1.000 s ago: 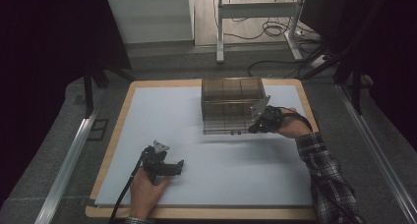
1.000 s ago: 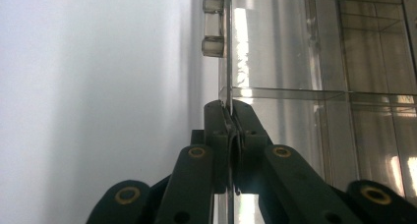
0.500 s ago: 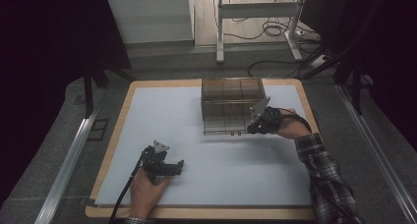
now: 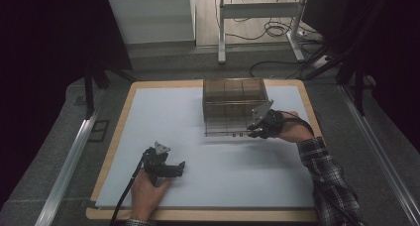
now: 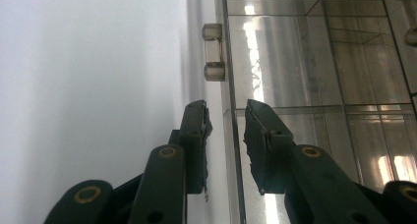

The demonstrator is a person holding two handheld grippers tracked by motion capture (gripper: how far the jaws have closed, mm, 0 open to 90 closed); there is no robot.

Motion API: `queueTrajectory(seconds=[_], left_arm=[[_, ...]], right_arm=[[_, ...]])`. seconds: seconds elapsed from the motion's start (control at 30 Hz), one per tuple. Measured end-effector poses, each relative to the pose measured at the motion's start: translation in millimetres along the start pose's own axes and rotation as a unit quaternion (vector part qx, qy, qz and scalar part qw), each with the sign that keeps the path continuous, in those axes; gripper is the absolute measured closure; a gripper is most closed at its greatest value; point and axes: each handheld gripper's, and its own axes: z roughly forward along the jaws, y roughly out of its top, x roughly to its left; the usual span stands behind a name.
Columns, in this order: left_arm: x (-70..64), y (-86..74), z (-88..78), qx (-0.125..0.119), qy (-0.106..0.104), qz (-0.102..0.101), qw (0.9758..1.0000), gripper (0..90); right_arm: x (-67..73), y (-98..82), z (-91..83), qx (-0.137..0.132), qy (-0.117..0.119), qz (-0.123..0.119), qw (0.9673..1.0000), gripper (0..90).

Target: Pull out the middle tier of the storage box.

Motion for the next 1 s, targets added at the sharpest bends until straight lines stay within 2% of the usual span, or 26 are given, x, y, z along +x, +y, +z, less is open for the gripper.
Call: queueTrajectory(seconds=[0.53,0.8,1.0], left_arm=[[0.0,0.0,0.0,0.000,0.000,0.000,1.0000,0.0],[0.0,0.0,0.0,0.000,0.000,0.000,1.0000,0.0],[0.0,0.0,0.0,0.000,0.000,0.000,1.0000,0.0]], right_arm=[[11.6,5.2,-5.2,-0.012,-0.027,0.020,0.9994,61.8],[16.5,6.3,-7.0,-0.019,-0.032,0.027,0.9990,60.2],[20.6,5.1,-9.0,-0.024,-0.041,0.044,0.9979,57.6]])
